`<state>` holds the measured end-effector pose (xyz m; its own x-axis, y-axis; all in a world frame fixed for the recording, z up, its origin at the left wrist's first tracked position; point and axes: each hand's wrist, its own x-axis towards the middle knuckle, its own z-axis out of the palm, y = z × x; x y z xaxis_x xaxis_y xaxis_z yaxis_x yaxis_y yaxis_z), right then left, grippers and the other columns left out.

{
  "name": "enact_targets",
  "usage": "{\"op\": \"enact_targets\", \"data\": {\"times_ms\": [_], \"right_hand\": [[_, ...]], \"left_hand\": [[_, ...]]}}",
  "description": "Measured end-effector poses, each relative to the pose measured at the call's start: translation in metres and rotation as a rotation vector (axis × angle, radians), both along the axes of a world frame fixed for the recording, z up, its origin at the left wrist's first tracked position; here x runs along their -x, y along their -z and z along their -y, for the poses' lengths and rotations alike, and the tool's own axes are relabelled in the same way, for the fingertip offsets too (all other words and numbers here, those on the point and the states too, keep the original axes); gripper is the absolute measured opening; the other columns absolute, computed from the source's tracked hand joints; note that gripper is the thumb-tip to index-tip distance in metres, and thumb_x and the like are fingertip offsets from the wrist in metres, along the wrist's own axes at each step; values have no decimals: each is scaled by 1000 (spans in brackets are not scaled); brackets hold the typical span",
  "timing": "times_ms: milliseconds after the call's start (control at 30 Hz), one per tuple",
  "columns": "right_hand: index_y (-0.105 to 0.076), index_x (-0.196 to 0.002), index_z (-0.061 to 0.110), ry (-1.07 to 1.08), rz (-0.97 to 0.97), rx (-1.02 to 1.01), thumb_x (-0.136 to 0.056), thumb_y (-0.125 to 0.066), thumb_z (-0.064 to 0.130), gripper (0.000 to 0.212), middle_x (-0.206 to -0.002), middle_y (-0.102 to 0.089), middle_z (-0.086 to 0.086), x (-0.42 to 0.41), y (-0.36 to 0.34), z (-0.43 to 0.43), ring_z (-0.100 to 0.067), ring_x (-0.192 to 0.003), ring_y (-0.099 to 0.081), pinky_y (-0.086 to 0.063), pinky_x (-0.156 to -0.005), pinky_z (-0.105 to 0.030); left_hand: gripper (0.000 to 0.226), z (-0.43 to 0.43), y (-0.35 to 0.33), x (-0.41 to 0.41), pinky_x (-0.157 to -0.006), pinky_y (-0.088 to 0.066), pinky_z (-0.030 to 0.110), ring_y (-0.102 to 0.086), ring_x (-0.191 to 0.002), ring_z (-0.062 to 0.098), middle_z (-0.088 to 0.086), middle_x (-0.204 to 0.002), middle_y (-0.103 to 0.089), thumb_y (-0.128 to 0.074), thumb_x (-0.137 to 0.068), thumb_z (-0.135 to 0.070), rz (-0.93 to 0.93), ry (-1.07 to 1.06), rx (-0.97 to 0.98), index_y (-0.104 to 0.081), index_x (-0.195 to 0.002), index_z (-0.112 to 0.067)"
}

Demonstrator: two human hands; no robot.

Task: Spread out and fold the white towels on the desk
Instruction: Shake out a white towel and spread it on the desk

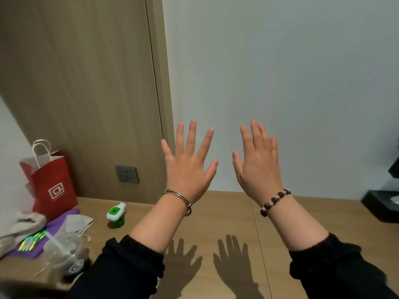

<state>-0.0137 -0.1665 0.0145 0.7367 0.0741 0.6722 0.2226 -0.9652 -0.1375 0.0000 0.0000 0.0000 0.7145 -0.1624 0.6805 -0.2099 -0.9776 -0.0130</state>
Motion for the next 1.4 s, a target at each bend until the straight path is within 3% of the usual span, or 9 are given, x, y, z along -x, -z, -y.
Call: {"op": "enact_targets", "data": {"times_ms": [167,400,600,800,967,1133,1267,1400], "right_hand": [[-27,-147,9,-68,-68,-3,-95,-41,33,59,-155,-20,-15,-3,20,-14,-30,-144,-15,-9,-115,-50],[-25,-148,10,-304,-252,63,-96,-35,36,59,-156,-18,-14,19,73,-89,-29,-145,-12,-10,-115,-49],[-27,-147,12,-565,-351,103,-94,-34,38,59,-157,-18,-12,109,108,-198,-27,-145,-13,-11,-115,-48],[-30,-146,11,-825,-367,95,-94,-42,34,58,-155,-22,-12,257,137,-324,-27,-144,-16,-12,-115,-48],[-31,-145,9,-1043,-447,156,-95,-44,32,57,-155,-24,-15,403,161,-416,-30,-143,-19,-15,-114,-50],[-27,-147,10,-1233,-494,288,-97,-41,32,57,-156,-20,-14,511,182,-475,-30,-144,-16,-11,-115,-48],[-27,-147,7,-1372,-519,321,-96,-43,29,57,-155,-21,-16,565,200,-511,-30,-143,-17,-13,-115,-47],[-21,-149,11,-1481,-567,406,-97,-38,31,57,-157,-13,-12,615,223,-546,-26,-145,-10,-10,-117,-43]], "left_hand": [[68,-15,25,12,-108,3,61,15,-144,26,2,-154,20,-13,-88,-59,-47,-111,-16,18,-144,-37],[69,-80,78,86,-107,-7,63,1,-145,30,8,-158,-5,-31,-88,-54,-212,-336,9,-5,-148,-32],[70,-175,108,214,-106,-14,66,-6,-145,33,9,-158,-7,-30,-88,-56,-311,-623,21,-3,-148,-34],[67,-274,126,399,-102,-23,66,-21,-141,35,11,-154,-24,-32,-85,-51,-320,-845,60,-18,-147,-29],[70,-339,157,566,-110,0,59,7,-145,30,7,-159,5,-26,-92,-51,-432,-1044,181,21,-141,-36],[67,-367,180,689,-111,1,59,19,-143,23,2,-158,13,-26,-92,-50,-463,-1221,331,16,-143,-37],[70,-377,199,752,-111,-1,60,20,-142,20,-3,-154,19,-38,-92,-46,-452,-1323,434,9,-143,-38],[69,-384,216,804,-112,1,58,21,-142,20,-3,-154,21,-36,-94,-47,-485,-1438,500,12,-143,-39]]}}
